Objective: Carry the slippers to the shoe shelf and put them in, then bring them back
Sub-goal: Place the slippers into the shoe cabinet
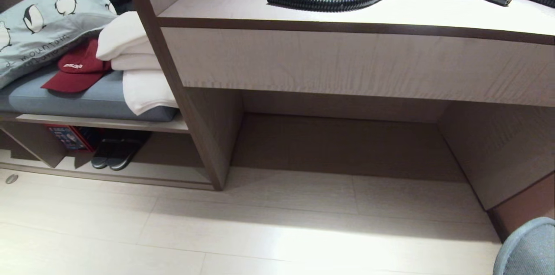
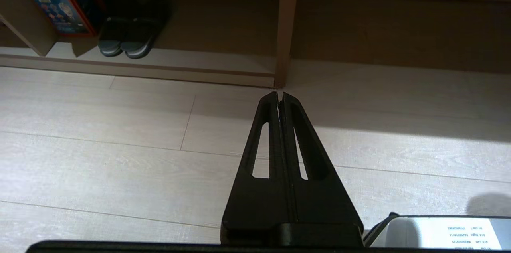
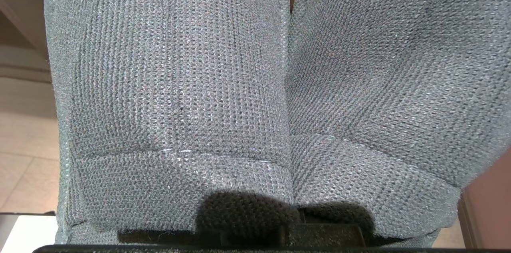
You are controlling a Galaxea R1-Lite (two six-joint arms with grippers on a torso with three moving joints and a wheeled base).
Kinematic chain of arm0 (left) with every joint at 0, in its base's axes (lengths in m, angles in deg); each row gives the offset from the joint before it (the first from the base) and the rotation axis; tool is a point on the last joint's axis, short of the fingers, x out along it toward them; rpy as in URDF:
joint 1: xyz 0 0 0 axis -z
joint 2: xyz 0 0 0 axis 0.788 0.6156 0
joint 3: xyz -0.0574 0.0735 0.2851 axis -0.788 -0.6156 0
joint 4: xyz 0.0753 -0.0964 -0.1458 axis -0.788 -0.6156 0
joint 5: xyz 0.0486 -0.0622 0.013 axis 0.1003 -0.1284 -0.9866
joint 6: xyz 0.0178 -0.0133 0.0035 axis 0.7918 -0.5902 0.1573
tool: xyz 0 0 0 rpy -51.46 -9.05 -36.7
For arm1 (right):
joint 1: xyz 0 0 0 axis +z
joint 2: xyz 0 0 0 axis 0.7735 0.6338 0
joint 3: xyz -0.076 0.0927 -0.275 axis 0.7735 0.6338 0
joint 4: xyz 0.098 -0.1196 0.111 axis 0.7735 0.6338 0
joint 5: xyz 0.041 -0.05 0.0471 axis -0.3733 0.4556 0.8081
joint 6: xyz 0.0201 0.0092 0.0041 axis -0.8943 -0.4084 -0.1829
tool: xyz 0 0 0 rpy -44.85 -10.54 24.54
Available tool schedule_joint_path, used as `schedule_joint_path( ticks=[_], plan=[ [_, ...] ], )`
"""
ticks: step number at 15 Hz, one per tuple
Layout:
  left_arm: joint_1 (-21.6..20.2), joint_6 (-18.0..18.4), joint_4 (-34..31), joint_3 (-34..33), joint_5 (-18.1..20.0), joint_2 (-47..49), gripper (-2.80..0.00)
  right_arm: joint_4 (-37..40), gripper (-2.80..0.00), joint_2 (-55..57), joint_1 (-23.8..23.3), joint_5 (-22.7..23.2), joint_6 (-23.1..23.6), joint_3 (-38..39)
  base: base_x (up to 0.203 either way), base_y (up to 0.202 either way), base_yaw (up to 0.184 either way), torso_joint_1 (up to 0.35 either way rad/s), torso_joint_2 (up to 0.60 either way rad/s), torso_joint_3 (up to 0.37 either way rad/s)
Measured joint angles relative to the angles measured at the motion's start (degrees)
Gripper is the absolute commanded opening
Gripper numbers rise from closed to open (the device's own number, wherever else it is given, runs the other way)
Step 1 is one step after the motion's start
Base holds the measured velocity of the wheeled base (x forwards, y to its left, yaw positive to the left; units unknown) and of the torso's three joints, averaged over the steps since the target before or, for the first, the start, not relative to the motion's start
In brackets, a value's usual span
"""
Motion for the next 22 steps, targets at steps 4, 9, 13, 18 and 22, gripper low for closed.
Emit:
schedule_joint_path(
  ticks=[4, 9, 13, 18, 22],
  plan=[
    [0.0, 0.0, 0.0, 0.0, 0.0, 0.0, -2.80, 0.0, -2.80, 0.0, 0.0, 0.0, 0.0, 0.0, 0.000, 0.000, 0.000, 0.004, 0.00, 0.204],
    [0.0, 0.0, 0.0, 0.0, 0.0, 0.0, -2.80, 0.0, -2.80, 0.0, 0.0, 0.0, 0.0, 0.0, 0.000, 0.000, 0.000, 0.002, 0.00, 0.203],
    [0.0, 0.0, 0.0, 0.0, 0.0, 0.0, -2.80, 0.0, -2.80, 0.0, 0.0, 0.0, 0.0, 0.0, 0.000, 0.000, 0.000, 0.004, 0.00, 0.202],
    [0.0, 0.1, 0.0, 0.0, 0.0, 0.0, -2.80, 0.0, -2.80, 0.0, 0.0, 0.0, 0.0, 0.0, 0.000, 0.000, 0.000, 0.002, 0.00, 0.059],
    [0.0, 0.0, 0.0, 0.0, 0.0, 0.0, -2.80, 0.0, -2.80, 0.0, 0.0, 0.0, 0.0, 0.0, 0.002, 0.011, -0.003, 0.001, 0.00, 0.001]
  ],
)
